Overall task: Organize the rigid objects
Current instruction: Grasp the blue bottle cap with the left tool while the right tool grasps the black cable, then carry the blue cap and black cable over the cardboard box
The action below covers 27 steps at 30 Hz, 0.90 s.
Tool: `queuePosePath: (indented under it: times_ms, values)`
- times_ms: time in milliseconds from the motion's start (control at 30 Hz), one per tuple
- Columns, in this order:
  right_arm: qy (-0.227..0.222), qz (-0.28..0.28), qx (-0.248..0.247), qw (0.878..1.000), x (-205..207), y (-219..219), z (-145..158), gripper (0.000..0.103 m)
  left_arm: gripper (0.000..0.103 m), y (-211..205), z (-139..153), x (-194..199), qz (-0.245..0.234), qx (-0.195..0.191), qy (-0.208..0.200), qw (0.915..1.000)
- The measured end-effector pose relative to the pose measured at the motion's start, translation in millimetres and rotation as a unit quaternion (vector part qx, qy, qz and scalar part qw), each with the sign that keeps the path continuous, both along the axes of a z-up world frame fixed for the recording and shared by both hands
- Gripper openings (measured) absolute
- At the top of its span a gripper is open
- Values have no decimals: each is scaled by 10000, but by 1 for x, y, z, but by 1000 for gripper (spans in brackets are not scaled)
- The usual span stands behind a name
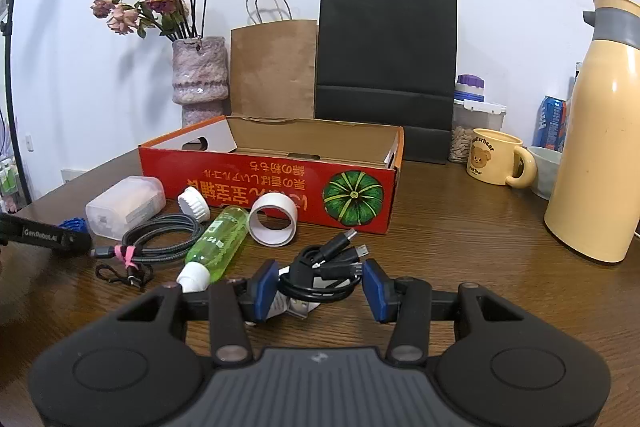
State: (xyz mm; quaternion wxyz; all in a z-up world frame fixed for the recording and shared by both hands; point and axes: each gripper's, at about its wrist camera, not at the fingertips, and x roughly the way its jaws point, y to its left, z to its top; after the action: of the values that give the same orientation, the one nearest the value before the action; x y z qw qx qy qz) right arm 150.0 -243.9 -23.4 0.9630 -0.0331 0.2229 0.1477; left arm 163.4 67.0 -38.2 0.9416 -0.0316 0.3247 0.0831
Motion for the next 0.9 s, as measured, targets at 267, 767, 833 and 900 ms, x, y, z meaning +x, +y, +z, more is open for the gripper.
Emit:
queuePosePath:
  times_ms: [267, 767, 833, 900]
  values:
    - [-34, 9, 25, 10000, -5, 7, 1, 45, 56, -7, 9, -10, -53, 147, -274, 9995]
    - [-47, 100, 205, 9997, -9, 19, 13, 45, 56, -33, 33, -28, -223, 285, -680, 9970]
    - [-69, 129, 221, 9996, -9, 21, 17, 45, 56, -40, 39, -29, -328, 268, -735, 9964]
    - [-88, 154, 228, 9996, -9, 24, 20, 45, 56, -46, 45, -29, -392, 268, -772, 9959]
